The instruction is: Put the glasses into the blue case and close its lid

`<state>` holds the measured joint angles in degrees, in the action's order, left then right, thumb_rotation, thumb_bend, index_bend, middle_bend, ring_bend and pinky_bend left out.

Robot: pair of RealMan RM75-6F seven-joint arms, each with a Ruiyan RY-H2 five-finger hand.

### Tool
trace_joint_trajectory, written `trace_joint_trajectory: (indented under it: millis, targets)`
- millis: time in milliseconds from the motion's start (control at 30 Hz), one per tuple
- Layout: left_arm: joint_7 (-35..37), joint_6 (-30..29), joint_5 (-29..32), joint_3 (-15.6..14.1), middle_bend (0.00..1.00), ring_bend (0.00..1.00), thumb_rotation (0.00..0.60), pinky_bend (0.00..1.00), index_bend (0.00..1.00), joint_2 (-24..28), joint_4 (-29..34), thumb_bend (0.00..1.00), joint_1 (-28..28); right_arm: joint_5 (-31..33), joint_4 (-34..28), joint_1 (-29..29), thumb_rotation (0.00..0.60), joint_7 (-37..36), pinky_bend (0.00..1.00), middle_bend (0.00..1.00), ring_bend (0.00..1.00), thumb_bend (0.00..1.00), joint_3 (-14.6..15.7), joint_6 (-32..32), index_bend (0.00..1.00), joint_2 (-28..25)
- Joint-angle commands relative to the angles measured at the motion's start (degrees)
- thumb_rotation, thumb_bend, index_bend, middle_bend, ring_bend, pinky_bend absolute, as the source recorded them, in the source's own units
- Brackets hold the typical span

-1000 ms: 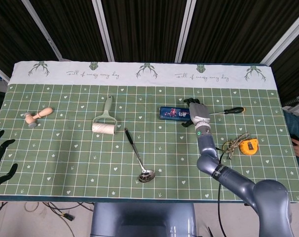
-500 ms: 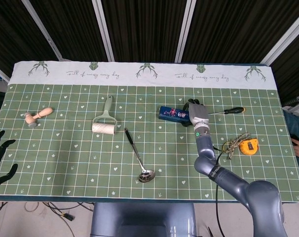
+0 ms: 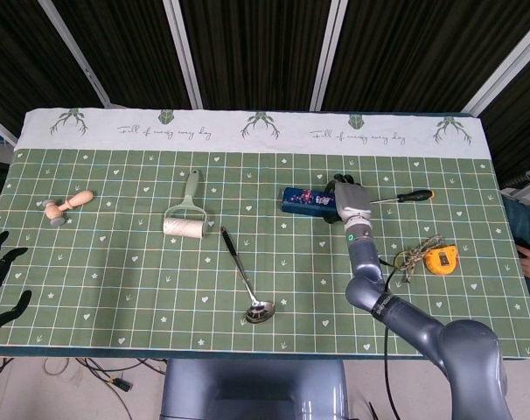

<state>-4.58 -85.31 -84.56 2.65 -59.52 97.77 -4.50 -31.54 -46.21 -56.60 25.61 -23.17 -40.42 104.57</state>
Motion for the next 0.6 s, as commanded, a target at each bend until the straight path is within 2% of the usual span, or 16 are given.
trace_joint_trajectory:
  millis: [33, 133, 333, 433, 533, 600]
  targets:
    - [-0.07, 0.05, 0.09, 0.03, 0.0, 0.0, 0.6, 0.0, 0.19, 0.0, 0.05, 0.32, -0.02, 0.22, -1.11, 0.35, 0.6, 0.64, 0.22, 0.12, 0.07, 0.25, 0.22, -0.05, 0.17, -1.07]
    - [-0.24, 0.12, 0.18, 0.02, 0.0, 0.0, 0.6, 0.0, 0.19, 0.0, 0.04, 0.32, -0.03, 0.42, -3.46, 1.12, 0.6, 1.0, 0.22, 0.1, 0.06, 0.18, 0.38, -0.55, 0.11, -2.83]
    - [-0.49, -0.05, 0.08, 0.0, 0.0, 0.0, 0.6, 0.0, 0.2, -0.11, -0.02, 0.32, 0.01, -0.38, -13.04, 4.58, 0.6, 1.64, 0.22, 0.09, 0.06, 0.15, 1.78, -3.51, 0.09, -9.28]
    - [-0.4, -0.26, -0.06, -0.01, 0.0, 0.0, 0.6, 0.0, 0.2, -0.2, -0.18, 0.32, 0.08, -2.8, -21.63, 8.0, 0.6, -0.17, 0.22, 0.09, 0.06, 0.15, 2.27, -7.11, 0.09, -14.12]
    - [-0.39, -0.4, -0.19, 0.0, 0.0, 0.0, 0.6, 0.0, 0.19, -0.31, -0.28, 0.32, 0.1, -9.51, -33.14, 13.84, 0.6, -3.83, 0.22, 0.09, 0.06, 0.15, 3.93, -13.51, 0.09, -20.37]
    - [-0.46, -0.37, -0.18, 0.01, 0.0, 0.0, 0.6, 0.0, 0.19, -0.37, -0.29, 0.32, 0.08, -15.3, -41.0, 18.76, 0.6, -6.37, 0.22, 0.09, 0.06, 0.15, 6.33, -18.56, 0.09, -24.92]
